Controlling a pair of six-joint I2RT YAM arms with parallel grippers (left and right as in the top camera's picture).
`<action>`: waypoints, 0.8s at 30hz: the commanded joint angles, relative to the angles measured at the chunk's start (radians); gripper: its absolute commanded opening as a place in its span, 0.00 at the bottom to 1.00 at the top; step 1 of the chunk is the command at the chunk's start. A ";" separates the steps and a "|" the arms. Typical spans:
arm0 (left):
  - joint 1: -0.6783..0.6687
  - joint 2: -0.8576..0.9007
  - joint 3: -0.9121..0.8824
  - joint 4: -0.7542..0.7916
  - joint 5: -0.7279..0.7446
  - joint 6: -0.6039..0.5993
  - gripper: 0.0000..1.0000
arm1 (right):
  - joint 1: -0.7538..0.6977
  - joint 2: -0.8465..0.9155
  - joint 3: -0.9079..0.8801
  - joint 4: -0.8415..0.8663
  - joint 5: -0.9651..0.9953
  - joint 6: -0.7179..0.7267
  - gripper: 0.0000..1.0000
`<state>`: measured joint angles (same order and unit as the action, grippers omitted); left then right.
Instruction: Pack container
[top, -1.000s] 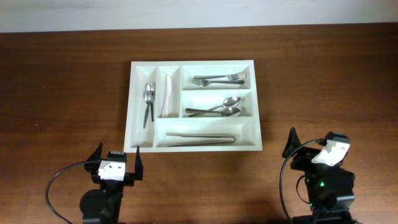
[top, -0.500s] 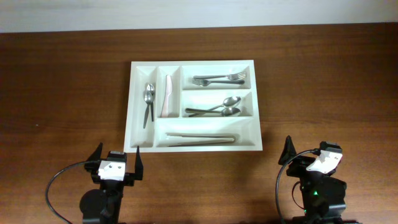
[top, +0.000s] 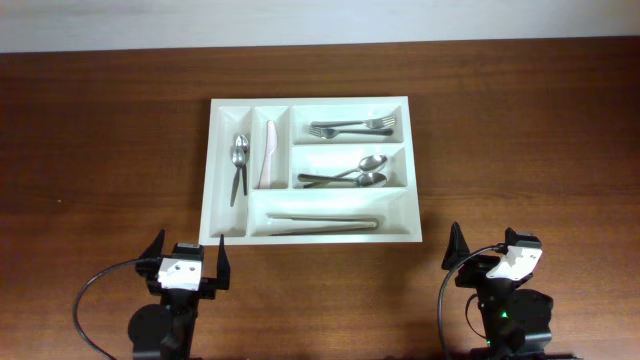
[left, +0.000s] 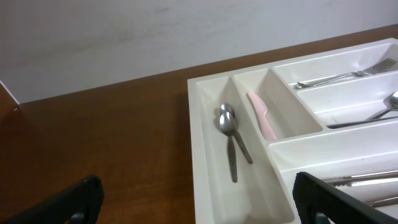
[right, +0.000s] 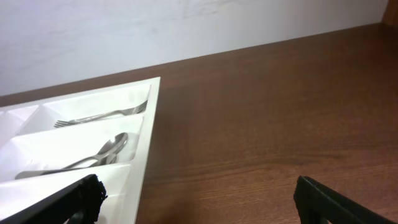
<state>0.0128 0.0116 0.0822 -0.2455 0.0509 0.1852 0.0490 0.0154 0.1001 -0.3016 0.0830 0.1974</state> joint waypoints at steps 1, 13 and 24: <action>0.004 -0.006 -0.007 0.002 -0.006 -0.012 0.99 | 0.010 -0.012 -0.010 0.001 -0.027 -0.037 0.99; 0.004 -0.006 -0.007 0.002 -0.006 -0.012 0.99 | 0.010 -0.012 -0.010 0.000 -0.076 -0.037 0.99; 0.004 -0.006 -0.007 0.002 -0.006 -0.012 0.99 | 0.010 -0.012 -0.010 0.000 -0.077 -0.086 0.99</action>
<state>0.0128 0.0116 0.0822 -0.2455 0.0509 0.1852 0.0494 0.0154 0.0998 -0.3019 0.0235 0.1452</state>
